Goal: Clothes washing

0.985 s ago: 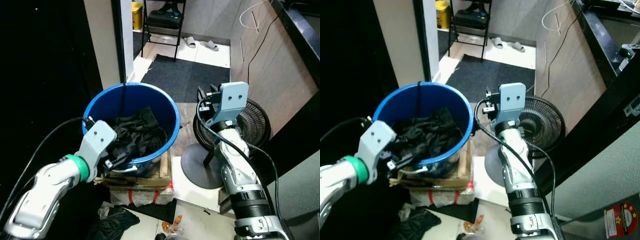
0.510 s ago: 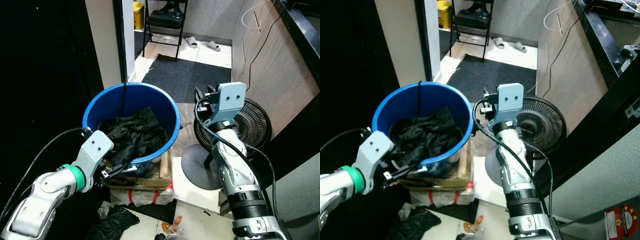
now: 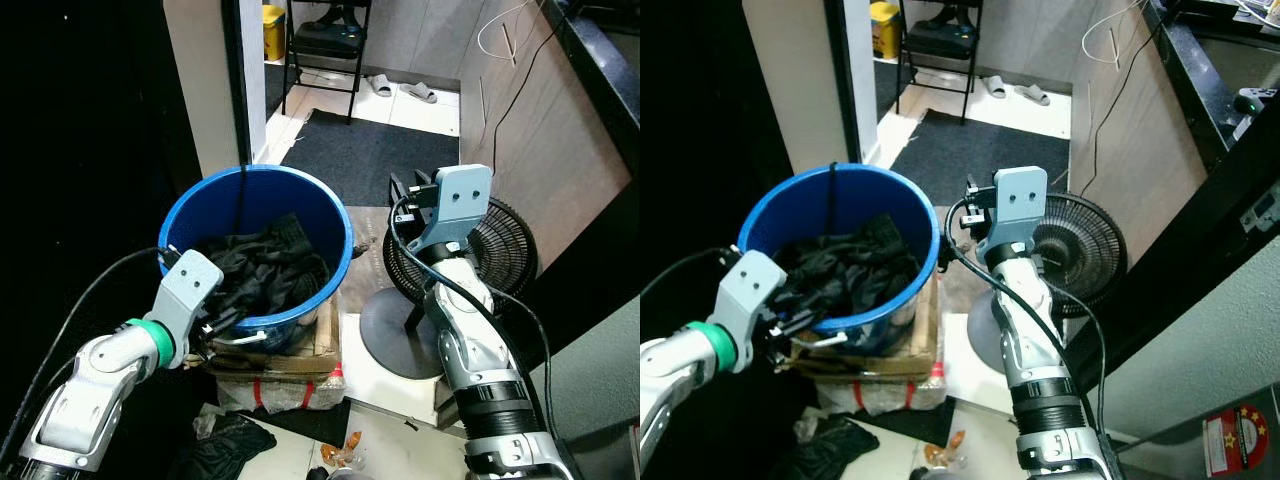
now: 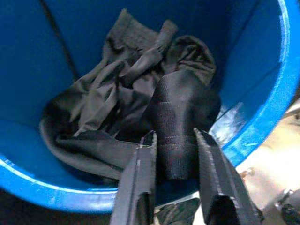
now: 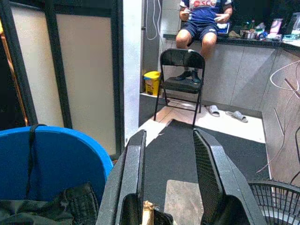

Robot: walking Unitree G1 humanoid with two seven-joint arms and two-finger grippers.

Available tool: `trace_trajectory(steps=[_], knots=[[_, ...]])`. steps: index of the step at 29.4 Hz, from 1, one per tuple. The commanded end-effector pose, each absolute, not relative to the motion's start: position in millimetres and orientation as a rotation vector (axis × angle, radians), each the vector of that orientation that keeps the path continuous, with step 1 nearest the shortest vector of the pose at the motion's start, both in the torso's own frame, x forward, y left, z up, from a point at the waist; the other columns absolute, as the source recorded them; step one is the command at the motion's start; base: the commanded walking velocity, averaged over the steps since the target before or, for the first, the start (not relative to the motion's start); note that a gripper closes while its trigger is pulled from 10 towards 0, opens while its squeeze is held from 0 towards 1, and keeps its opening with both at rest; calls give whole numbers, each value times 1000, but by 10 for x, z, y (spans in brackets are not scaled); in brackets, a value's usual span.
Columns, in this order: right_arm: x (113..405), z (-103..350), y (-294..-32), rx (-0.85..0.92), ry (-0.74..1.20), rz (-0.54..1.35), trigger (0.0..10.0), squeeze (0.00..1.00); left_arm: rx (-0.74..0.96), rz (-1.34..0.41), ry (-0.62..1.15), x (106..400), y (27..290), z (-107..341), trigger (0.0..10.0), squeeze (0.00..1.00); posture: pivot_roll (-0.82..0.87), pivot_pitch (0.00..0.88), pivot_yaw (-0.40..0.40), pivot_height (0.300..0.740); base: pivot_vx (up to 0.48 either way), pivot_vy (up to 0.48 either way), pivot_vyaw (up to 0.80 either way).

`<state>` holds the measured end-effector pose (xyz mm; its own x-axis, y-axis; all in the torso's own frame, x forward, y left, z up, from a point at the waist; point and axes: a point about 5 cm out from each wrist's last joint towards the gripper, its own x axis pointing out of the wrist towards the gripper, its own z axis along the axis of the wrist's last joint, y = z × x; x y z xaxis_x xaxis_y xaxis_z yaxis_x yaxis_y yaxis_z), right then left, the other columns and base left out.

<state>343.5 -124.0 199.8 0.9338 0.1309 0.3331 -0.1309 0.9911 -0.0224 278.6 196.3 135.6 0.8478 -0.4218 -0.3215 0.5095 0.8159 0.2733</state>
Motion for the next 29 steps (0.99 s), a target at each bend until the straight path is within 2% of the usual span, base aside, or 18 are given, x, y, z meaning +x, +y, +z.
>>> trace_trajectory(steps=[1, 9, 13, 15, 16, 17, 18, 19, 20, 22, 26, 27, 29], knots=[[3437, 1994, -1263, -3, -340, 129, 10000, 0, 360, -491, 256, 2790, 1976, 1325, 0, 0, 17, 41, -20, 740, 0, 0, 0], [3426, 1980, -1270, -1, -337, 123, 10000, 0, 381, -453, 210, 2837, 1982, 1370, 0, 0, 16, 48, -15, 740, 0, 0, 0], [3423, 1985, -1266, 4, -339, 121, 10000, 0, 357, -382, 74, 2937, 1935, 1605, 0, 0, 17, 49, -15, 740, 0, 0, 0], [3423, 1985, -1266, 4, -339, 121, 10000, 0, 357, -382, 74, 2937, 1935, 1605, 0, 0, 17, 49, -15, 740, 0, 0, 0], [3427, 2024, -1260, 11, -350, 121, 10000, 0, 270, -306, -143, 3047, 1833, 2067, 2235, 0, 19, 47, -20, 740, 0, 0, 0], [3427, 2024, -1260, 11, -350, 121, 10000, 0, 270, -306, -143, 3047, 1833, 2067, 2235, 0, 19, 47, -20, 740, 0, 0, 0], [3428, 2047, -1258, 16, -357, 121, 10000, 0, 238, -293, -233, 3067, 1781, 2272, 10000, 0, 19, 47, -20, 740, 0, 0, 0], [3428, 2047, -1258, 16, -357, 121, 10000, 0, 238, -293, -233, 3067, 1781, 2272, 10000, 0, 19, 47, -20, 740, 0, 0, 0], [3432, 2072, -1254, 19, -365, 121, 10000, 0, 207, -296, -324, 3074, 1710, 2496, 10000, 0, 17, 45, -22, 740, 0, 0, 0], [3432, 2072, -1254, 19, -365, 121, 10000, 0, 207, -296, -324, 3074, 1710, 2496, 10000, 0, 17, 45, -22, 740, 0, 0, 0], [3450, 2121, -1253, 25, -382, 121, 10000, 0, 110, -319, -682, 3034, 1435, 3375, 10000, 0, 13, 40, -26, 740, 0, 0, 0], [3450, 2121, -1253, 25, -382, 121, 10000, 0, 110, -319, -682, 3034, 1435, 3375, 10000, 0, 13, 40, -26, 740, 0, 0, 0], [3451, 2124, -1255, 26, -383, 120, 10000, 0, 65, -274, -829, 2983, 1404, 3704, 10000, 0, 10, 38, -29, 740, 0, 0, 0]])
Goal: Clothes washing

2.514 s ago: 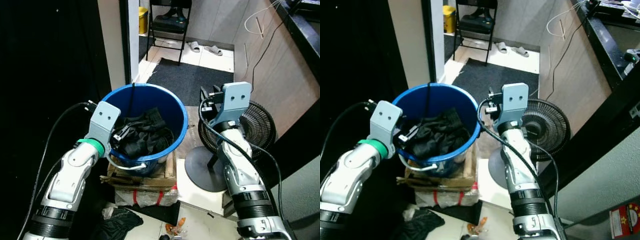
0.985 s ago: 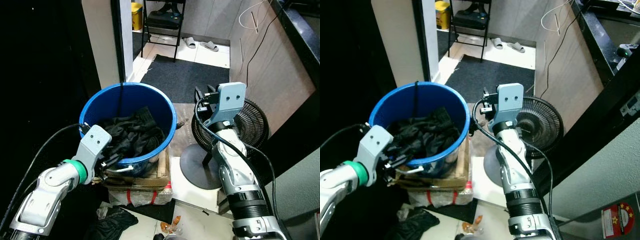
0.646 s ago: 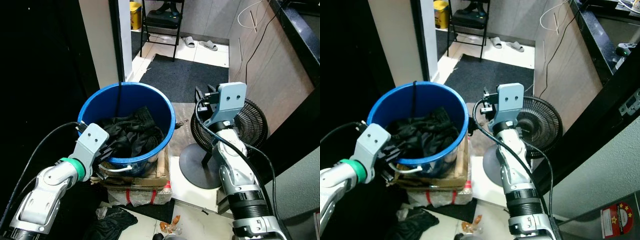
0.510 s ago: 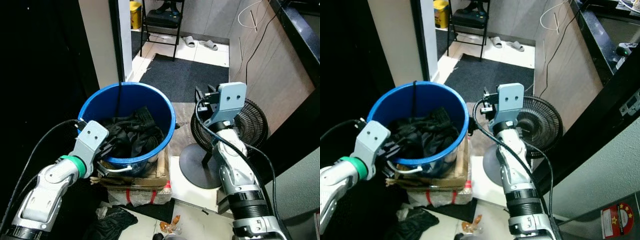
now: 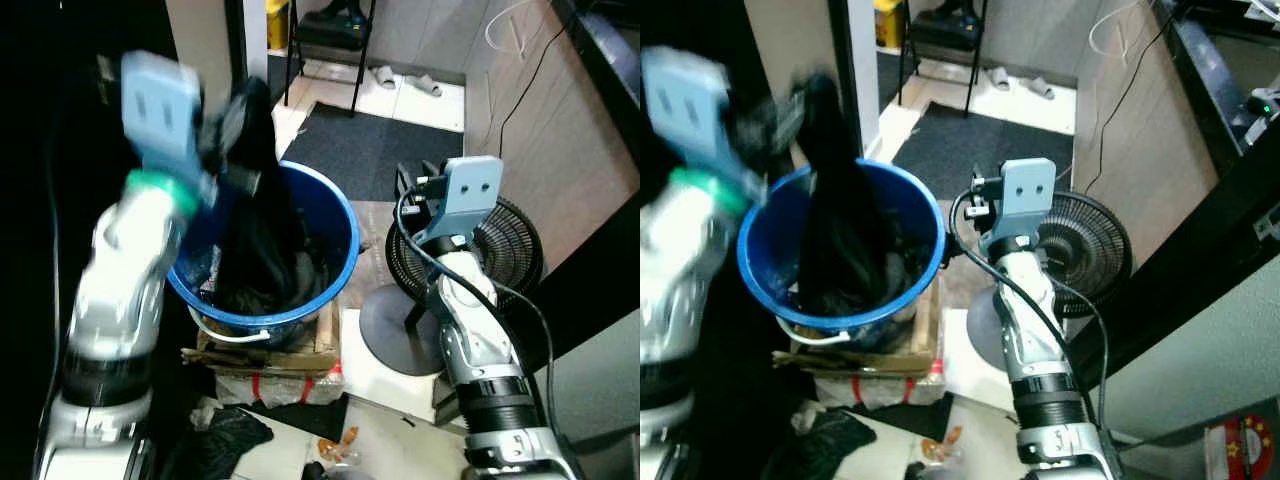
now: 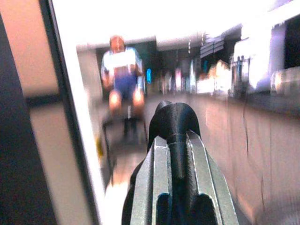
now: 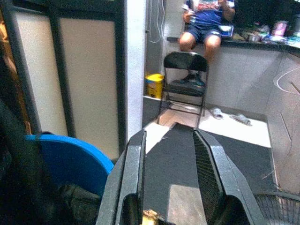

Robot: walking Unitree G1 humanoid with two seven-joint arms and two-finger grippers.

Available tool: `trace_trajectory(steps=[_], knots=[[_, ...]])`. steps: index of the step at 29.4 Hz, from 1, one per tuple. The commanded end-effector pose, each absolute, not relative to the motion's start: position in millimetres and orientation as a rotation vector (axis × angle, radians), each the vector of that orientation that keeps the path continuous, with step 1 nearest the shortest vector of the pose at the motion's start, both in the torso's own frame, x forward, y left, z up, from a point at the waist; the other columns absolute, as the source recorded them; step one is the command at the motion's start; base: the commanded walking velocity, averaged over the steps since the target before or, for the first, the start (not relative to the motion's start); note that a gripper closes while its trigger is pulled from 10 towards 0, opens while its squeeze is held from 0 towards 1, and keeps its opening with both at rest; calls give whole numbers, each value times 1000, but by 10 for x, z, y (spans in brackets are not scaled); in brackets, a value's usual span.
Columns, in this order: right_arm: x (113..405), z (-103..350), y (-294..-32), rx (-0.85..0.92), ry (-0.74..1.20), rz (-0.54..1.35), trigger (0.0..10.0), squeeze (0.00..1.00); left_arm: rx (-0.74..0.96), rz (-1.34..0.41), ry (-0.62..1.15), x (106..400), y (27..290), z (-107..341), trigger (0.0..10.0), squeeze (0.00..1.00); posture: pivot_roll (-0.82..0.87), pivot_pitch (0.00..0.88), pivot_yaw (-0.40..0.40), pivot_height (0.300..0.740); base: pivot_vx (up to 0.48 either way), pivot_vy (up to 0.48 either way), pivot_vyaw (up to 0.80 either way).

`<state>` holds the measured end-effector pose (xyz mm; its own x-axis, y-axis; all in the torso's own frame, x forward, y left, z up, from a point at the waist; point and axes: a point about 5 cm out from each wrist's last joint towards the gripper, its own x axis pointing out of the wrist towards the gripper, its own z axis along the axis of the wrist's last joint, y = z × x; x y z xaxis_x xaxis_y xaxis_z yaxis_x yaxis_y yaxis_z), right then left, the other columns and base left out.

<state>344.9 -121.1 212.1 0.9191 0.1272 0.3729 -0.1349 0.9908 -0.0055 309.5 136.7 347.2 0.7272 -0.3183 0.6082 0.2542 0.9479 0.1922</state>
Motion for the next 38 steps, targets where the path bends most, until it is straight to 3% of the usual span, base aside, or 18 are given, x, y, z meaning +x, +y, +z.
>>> trace_trajectory(steps=[1, 3, 4, 14, 17, 20, 24, 30, 38], knots=[[3450, 2125, -1256, 26, -383, 119, 10000, 0, 60, -249, -901, 2939, 1396, 3845, 10000, 0, 10, 38, -29, 740, 0, 0, 0], [3450, 2126, -1259, 26, -384, 117, 10000, 0, 82, -229, -979, 2877, 1372, 3989, 10000, 0, 4, 37, -32, 740, 0, 0, 0], [3449, 2127, -1266, 26, -384, 115, 10000, 0, 156, -205, -1139, 2721, 1315, 4255, 10000, 0, 5, 38, -34, 740, 0, 0, 0], [3452, 2122, -1272, 28, -383, 112, 10000, 0, 204, -135, -1441, 2289, 1366, 4830, 10000, 0, 19, 37, -40, 740, 0, 0, 0], [3454, 2105, -1249, 32, -379, 115, 10000, 0, 271, -148, -1349, 2429, 1362, 4752, 10000, 0, 22, 33, -30, 740, 0, 0, 0], [3447, 2084, -1246, 34, -374, 114, 10000, 0, 249, -266, -1044, 2843, 1265, 4200, 10000, 0, 19, 37, -27, 740, 0, 0, 0], [3438, 2067, -1261, 30, -369, 114, 10000, 0, 196, -302, -896, 2976, 1239, 3901, 10000, 0, 17, 37, -28, 740, 0, 0, 0], [3452, 2099, -1273, 21, -374, 120, 10000, 0, 91, -276, -755, 3038, 1320, 3584, 10000, 0, 19, 29, -34, 740, 0, 0, 0], [3451, 2116, -1276, 22, -383, 115, 10000, 0, 112, -259, -677, 3063, 1348, 3449, 10000, 0, 10, 20, -29, 740, 0, 0, 0]])
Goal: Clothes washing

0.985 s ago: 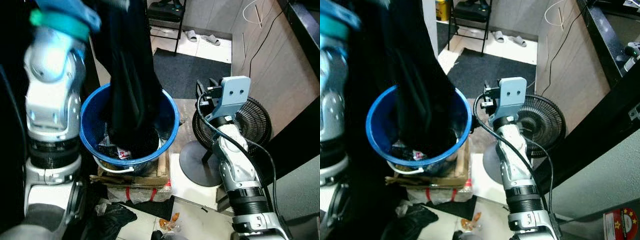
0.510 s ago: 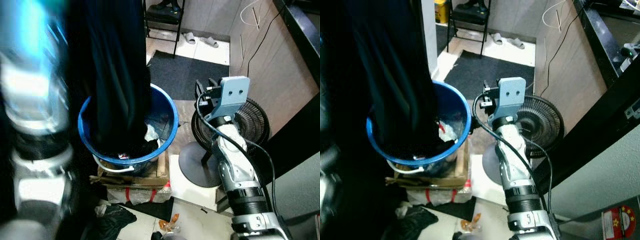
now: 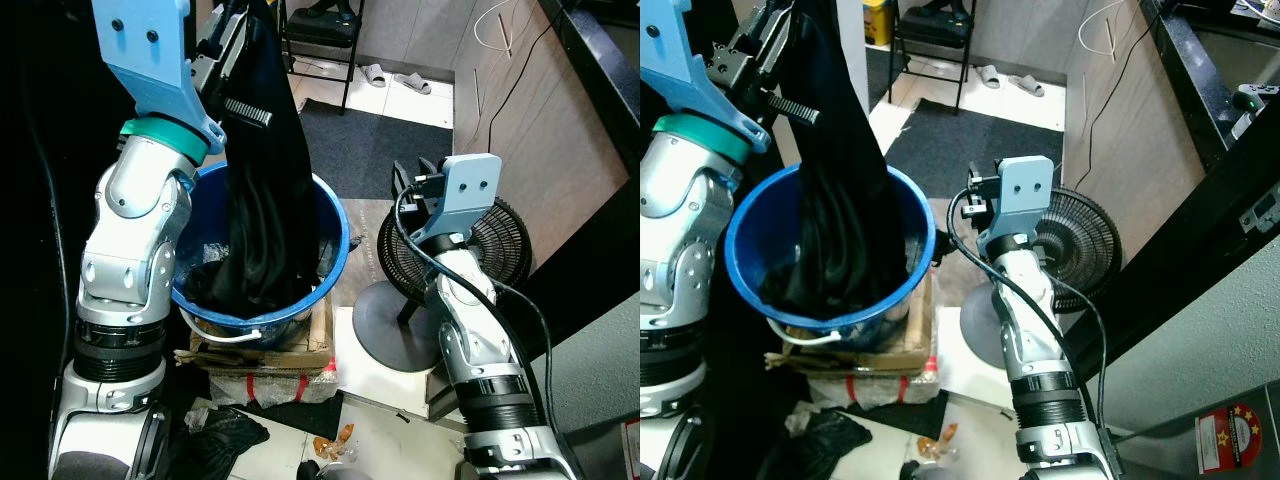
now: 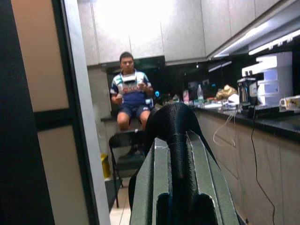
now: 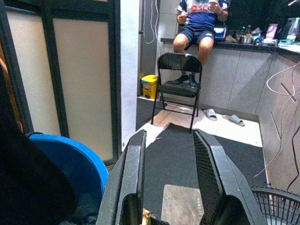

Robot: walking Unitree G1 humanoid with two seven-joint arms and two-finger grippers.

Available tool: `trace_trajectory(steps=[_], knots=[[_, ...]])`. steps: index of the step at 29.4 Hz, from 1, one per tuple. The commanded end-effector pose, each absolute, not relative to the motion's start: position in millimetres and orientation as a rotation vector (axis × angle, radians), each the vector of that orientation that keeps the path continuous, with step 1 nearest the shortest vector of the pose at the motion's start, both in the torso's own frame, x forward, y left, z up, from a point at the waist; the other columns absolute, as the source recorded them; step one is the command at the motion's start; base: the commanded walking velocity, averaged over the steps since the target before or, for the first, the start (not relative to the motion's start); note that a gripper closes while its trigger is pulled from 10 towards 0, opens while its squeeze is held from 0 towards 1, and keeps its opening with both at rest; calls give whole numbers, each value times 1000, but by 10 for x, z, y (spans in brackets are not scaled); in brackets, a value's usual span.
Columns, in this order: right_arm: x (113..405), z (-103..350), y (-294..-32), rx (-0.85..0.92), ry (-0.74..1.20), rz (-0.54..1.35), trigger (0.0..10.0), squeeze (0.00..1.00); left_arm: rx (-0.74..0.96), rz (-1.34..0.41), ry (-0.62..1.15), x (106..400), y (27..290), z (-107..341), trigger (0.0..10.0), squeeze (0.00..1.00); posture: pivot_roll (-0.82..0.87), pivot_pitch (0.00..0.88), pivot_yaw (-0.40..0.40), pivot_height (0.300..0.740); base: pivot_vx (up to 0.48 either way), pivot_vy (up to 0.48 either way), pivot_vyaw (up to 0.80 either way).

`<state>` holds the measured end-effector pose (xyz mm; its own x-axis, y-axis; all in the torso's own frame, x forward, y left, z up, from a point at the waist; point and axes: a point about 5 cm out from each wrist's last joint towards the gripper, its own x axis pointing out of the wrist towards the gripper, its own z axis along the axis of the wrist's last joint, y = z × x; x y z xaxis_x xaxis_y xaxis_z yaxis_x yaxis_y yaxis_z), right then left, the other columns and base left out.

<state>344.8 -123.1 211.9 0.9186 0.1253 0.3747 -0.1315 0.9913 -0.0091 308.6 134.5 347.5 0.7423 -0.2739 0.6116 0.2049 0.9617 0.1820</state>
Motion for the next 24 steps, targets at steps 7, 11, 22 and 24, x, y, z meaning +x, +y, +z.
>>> trace_trajectory(steps=[7, 11, 22, 24], knots=[[3461, 2156, -1361, 50, -386, 75, 10000, 0, 55, -246, -608, 3100, 1401, 3368, 10000, 0, 12, 21, -29, 740, 0, 0, -114], [3468, 2181, -1387, 66, -392, 61, 10000, 0, 18, -254, -588, 3102, 1420, 3362, 10000, 0, 13, 21, -28, 740, 0, 0, -800], [3466, 2249, -1403, 77, -419, 55, 10000, 0, 1, -260, -585, 3084, 1472, 3420, 10000, 0, 16, 26, -26, 740, 0, 0, -800], [3465, 2277, -1410, 86, -428, 48, 10000, 0, 21, -261, -591, 3077, 1479, 3455, 10000, 0, 18, 28, -22, 740, 0, 0, -800]])
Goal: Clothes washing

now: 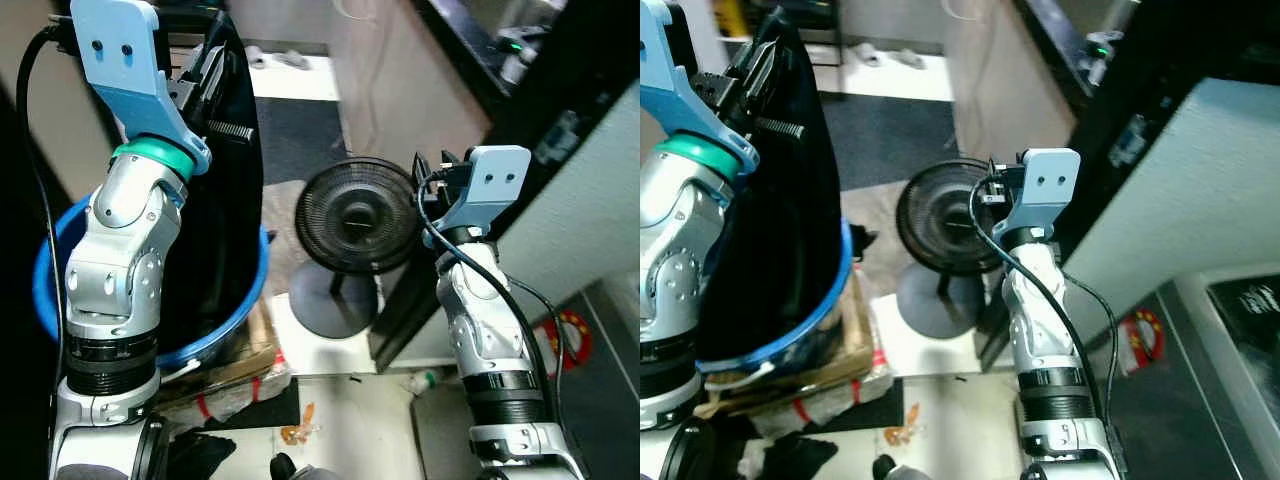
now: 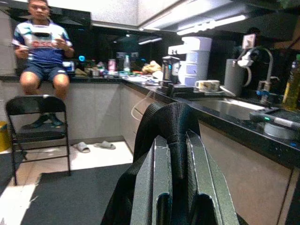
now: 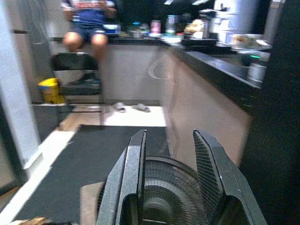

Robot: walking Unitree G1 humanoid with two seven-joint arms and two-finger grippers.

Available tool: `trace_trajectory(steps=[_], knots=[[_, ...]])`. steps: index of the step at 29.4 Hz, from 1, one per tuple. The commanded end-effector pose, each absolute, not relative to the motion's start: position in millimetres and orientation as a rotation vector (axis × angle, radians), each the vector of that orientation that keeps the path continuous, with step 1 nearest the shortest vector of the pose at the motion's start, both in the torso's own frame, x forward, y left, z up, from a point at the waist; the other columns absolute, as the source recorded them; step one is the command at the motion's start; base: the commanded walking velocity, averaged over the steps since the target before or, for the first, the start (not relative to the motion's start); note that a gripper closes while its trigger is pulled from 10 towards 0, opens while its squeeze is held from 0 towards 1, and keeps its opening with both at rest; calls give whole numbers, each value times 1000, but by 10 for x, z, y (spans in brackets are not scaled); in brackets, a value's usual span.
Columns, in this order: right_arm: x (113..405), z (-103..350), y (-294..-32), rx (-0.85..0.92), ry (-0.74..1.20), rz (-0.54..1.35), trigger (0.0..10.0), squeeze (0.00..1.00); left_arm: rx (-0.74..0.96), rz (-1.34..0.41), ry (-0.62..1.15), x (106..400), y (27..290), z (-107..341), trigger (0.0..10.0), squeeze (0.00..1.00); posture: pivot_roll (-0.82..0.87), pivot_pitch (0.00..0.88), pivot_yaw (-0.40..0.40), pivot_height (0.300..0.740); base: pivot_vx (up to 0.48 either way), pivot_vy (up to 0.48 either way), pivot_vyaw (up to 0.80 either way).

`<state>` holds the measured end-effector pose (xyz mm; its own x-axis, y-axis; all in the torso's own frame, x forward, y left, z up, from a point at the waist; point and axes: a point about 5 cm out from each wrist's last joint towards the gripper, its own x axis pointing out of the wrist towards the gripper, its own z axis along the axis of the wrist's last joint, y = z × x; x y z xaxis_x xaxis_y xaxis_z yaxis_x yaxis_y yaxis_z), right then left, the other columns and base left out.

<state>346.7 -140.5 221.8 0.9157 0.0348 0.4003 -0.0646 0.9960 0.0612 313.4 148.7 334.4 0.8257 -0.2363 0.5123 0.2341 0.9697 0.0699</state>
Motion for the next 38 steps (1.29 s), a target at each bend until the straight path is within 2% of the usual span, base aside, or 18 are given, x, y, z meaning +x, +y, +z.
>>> trace_trajectory(steps=[1, 38], knots=[[3465, 2277, -1410, 86, -428, 48, 10000, 0, 21, -261, -591, 3077, 1479, 3455, 10000, 0, 18, 28, -22, 740, 0, 0, -800], [3481, 2333, -1433, 126, -422, 25, 10000, 0, 54, -254, -567, 3084, 1522, 3473, 10000, 0, 25, 34, -15, 740, 0, 0, -750]])
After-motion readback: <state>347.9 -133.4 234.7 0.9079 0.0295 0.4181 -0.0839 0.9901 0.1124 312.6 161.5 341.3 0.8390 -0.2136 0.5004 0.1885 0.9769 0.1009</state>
